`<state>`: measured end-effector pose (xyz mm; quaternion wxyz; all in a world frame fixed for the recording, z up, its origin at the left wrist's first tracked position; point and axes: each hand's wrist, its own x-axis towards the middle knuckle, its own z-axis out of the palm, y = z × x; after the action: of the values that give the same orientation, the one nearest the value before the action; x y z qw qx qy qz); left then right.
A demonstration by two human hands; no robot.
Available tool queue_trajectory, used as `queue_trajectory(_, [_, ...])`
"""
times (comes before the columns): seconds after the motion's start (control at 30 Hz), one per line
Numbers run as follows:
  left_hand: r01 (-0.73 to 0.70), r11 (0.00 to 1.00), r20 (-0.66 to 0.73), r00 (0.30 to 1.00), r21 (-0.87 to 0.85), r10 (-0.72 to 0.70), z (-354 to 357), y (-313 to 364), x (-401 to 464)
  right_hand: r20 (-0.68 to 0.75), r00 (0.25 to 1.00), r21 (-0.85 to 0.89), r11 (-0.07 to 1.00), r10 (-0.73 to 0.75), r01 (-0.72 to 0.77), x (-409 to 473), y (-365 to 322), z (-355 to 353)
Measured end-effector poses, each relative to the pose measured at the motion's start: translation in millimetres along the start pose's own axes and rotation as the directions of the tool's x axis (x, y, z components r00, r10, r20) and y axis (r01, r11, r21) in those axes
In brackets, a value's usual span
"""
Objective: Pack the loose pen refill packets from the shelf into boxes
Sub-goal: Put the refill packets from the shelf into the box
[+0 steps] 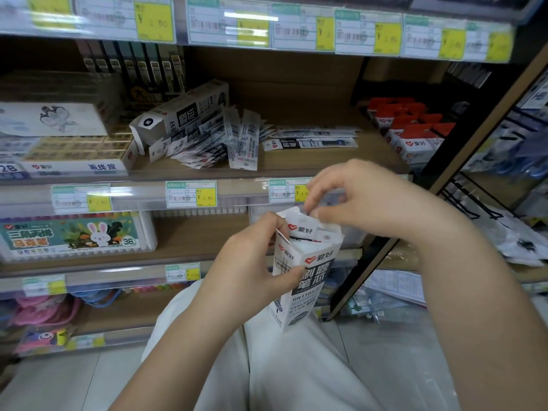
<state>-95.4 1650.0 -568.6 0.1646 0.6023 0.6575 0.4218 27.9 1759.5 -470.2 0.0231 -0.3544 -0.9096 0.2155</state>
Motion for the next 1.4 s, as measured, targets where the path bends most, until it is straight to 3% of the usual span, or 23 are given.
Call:
queue_trajectory(0.1, [-0.004, 1.0, 0.005, 1.0, 0.006, 0.004, 1.0, 0.2, 0.8, -0.118, 0.993, 0.131, 0.991, -0.011, 0.027, -5.4, -5.0, -3.8])
queue_trajectory(0.4, [-0.004, 1.0, -0.007, 1.0, 0.0, 0.004, 1.9, -2.0, 0.2, 0.027, 1.0, -0.246, 0.969, 0.007, 0.0, 1.3, -12.3, 10.1])
queue_trajectory(0.63, [-0.006, 1.0, -0.011, 1.0, 0.009, 0.006, 2.5, -1.8, 0.3, 0.054, 0.999, -0.271, 0.962, -0.003, 0.017, 5.1, -12.1, 12.3])
queue_trajectory(0.83, [-0.003, 1.0, -0.015, 1.0, 0.0, 0.003, 1.3, -2.7, -0.9, -0.12, 0.989, -0.156, 0.985, -0.091, 0.072, -6.1, -5.6, 6.6])
queue_trajectory(0.97, [0.004, 1.0, -0.015, 1.0, 0.001, -0.004, 1.2, -3.2, -1.1, -0.278, 0.955, 0.014, 0.994, -0.101, 0.109, -14.8, -8.7, -7.5])
queue_trajectory(1.07, [0.003, 1.0, -0.011, 1.0, -0.004, -0.003, 0.9, -2.9, -1.0, -0.206, 0.975, 0.097, 0.99, -0.077, 0.099, -11.9, -9.6, -2.7])
queue_trajectory(1.2, [0.001, 1.0, -0.018, 1.0, -0.008, -0.001, 1.5, -3.9, -0.8, -0.135, 0.989, 0.054, 0.997, -0.054, 0.061, -6.7, -4.5, 7.5])
queue_trajectory(1.3, [0.001, 1.0, -0.018, 1.0, -0.014, -0.001, 0.5, -5.9, 0.5, -0.247, 0.967, 0.134, 0.986, -0.063, 0.098, -7.4, -3.2, 1.4])
queue_trajectory(1.4, [0.01, 1.0, -0.015, 1.0, -0.005, -0.01, -1.5, -7.6, 3.5, -0.435, 0.9, 0.384, 0.899, -0.023, 0.208, -5.0, -1.8, -5.6])
